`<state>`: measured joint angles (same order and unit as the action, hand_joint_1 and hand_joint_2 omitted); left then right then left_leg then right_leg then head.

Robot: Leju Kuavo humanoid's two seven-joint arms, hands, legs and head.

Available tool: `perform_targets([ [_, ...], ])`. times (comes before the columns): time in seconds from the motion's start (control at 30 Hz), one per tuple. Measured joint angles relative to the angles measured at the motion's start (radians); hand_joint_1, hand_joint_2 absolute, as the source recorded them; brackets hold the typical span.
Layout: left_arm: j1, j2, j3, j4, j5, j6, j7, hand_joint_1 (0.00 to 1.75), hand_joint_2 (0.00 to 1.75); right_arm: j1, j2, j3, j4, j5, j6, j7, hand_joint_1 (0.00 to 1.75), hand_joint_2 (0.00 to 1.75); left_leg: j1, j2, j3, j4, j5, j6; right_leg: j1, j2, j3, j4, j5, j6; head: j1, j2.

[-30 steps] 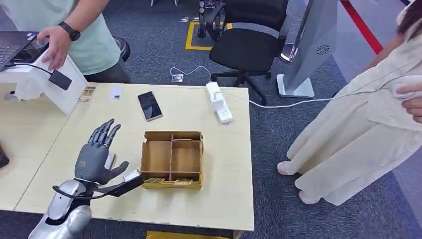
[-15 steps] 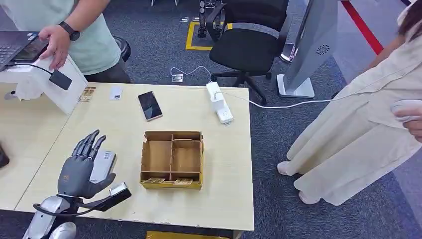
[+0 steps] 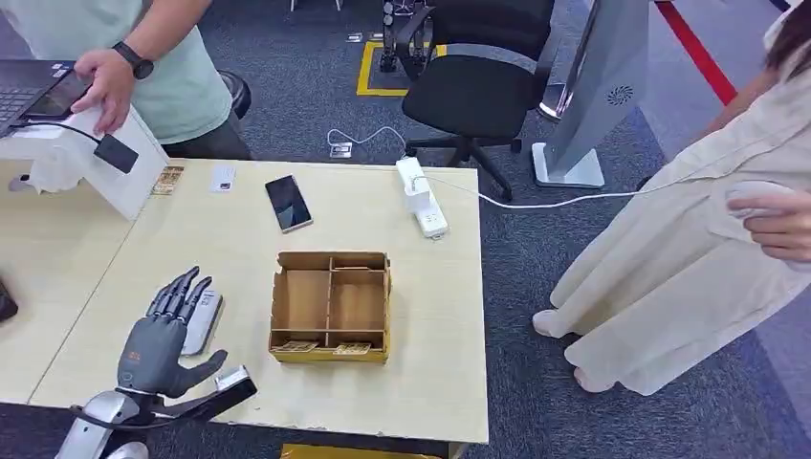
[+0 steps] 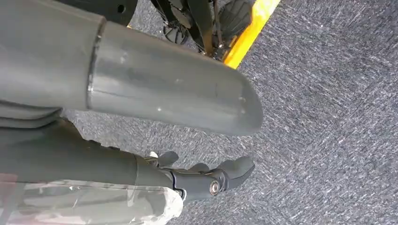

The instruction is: Pass the card to the sensor for recognition and then transmit it.

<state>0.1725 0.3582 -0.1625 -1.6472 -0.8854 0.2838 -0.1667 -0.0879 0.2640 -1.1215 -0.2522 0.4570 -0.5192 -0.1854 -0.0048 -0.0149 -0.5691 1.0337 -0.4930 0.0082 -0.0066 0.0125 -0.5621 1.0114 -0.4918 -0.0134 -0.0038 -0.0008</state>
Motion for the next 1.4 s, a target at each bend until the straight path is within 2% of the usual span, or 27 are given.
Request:
perform_targets([
  [0.6, -0.039, -0.040, -0.095, 0.044, -0.003, -0.018, 0.000, 0.00, 1.75, -0.001, 0.000, -0.001, -0.002, 0.000, 0.002, 0.000, 0.00, 0.00, 0.000, 0.000, 0.000, 0.000, 0.000, 0.000, 0.000, 0.000, 0.000, 0.000, 0.000, 0.000, 0.000, 0.000],
  [0.97, -0.104, -0.047, -0.096, 0.115, -0.038, -0.033, 0.024, 0.00, 1.75, -0.005, 0.000, -0.001, -0.002, 0.011, 0.003, -0.002, 0.00, 0.00, 0.000, 0.000, 0.000, 0.000, 0.000, 0.000, 0.000, 0.000, 0.000, 0.000, 0.000, 0.000, 0.000, 0.000],
  [1.4, -0.108, -0.032, -0.096, 0.195, -0.079, -0.037, 0.061, 0.00, 1.75, -0.005, 0.000, -0.001, -0.002, 0.010, 0.005, -0.003, 0.00, 0.00, 0.000, 0.000, 0.000, 0.000, 0.000, 0.000, 0.000, 0.000, 0.000, 0.000, 0.000, 0.000, 0.000, 0.000],
])
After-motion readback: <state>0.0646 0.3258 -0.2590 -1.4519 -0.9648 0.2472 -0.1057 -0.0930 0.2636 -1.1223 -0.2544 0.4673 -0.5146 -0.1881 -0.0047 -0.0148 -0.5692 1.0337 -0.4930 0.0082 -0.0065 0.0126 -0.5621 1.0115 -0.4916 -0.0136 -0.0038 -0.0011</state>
